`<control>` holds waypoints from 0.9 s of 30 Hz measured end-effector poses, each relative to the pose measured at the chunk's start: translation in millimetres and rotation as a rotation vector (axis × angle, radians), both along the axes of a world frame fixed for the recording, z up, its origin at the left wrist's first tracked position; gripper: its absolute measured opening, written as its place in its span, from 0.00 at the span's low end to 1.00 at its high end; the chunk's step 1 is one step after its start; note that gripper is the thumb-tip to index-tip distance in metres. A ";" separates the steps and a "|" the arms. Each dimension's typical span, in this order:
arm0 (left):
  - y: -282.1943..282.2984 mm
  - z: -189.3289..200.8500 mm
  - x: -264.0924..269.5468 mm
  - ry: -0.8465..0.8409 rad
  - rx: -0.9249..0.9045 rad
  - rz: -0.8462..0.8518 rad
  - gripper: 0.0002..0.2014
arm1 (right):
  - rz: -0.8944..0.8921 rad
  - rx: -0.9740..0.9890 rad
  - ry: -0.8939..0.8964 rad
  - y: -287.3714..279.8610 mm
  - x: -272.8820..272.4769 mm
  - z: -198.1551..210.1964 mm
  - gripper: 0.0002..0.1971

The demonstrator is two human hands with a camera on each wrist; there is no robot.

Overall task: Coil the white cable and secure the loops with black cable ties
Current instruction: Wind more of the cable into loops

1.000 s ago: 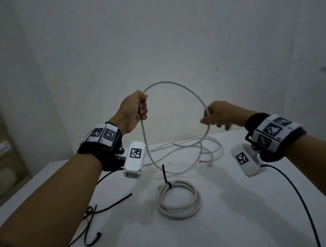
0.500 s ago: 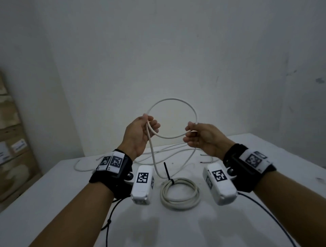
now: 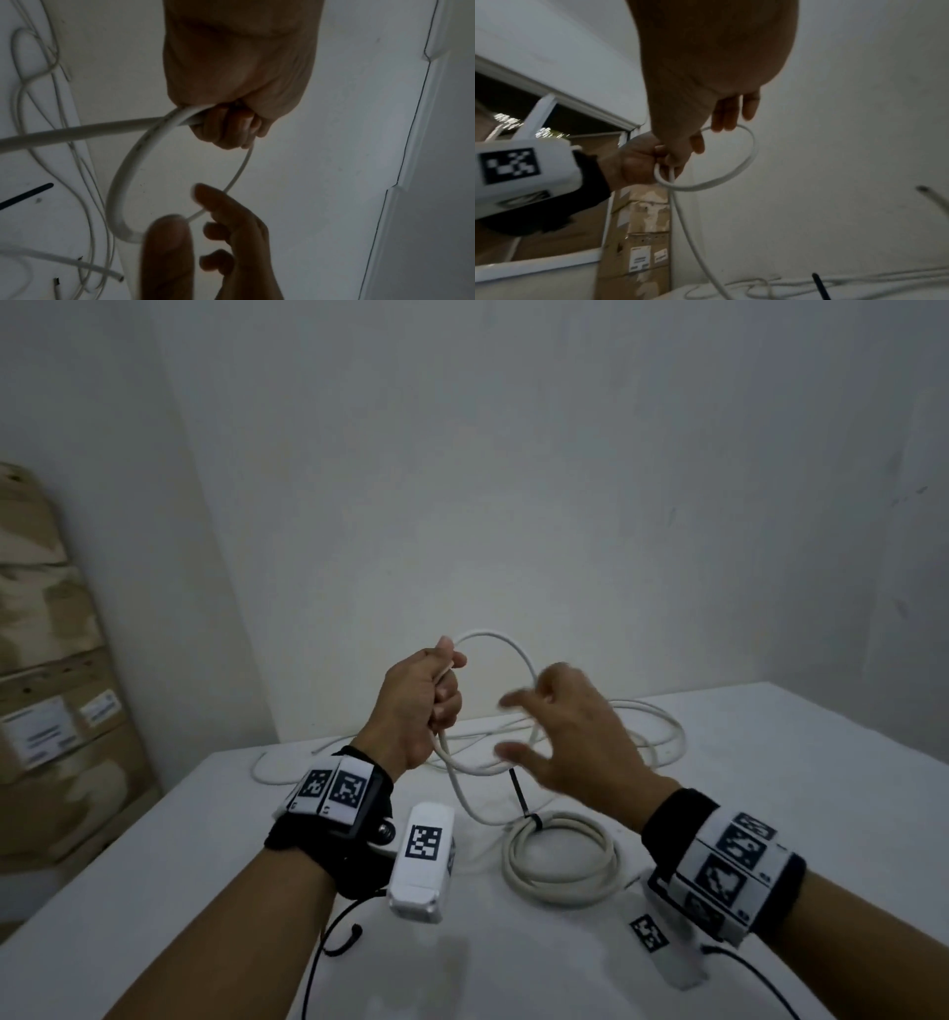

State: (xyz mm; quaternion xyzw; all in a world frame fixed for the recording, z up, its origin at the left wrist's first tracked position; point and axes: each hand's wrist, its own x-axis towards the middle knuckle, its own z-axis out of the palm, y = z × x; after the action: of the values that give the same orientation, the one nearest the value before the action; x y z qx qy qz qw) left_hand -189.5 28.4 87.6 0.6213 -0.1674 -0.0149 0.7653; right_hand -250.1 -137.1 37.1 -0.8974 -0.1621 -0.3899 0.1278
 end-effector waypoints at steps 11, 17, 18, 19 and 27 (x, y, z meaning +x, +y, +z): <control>-0.4 -7.9 -0.3 0.000 -0.006 -0.082 0.14 | 0.127 -0.263 -0.075 39.5 13.9 -16.3 0.19; 3.9 -9.8 3.4 -0.057 0.013 0.027 0.15 | 0.169 -0.086 0.141 40.7 15.1 -16.1 0.19; 4.6 -11.4 3.8 -0.077 0.018 0.049 0.15 | 0.170 -0.056 0.156 39.4 15.9 -16.8 0.18; 4.5 -13.9 3.7 -0.093 0.020 0.063 0.15 | 0.175 -0.022 0.165 38.5 16.8 -16.6 0.17; -0.3 -32.7 3.3 -0.116 0.036 0.055 0.12 | 0.221 0.276 0.228 41.0 27.6 -7.9 0.11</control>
State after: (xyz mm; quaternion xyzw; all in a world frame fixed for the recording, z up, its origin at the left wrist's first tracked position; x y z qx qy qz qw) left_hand -186.1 28.1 55.0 0.6392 -0.1940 0.0389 0.7431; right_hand -222.5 -96.1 29.2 -0.8865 -0.1891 -0.2879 0.3089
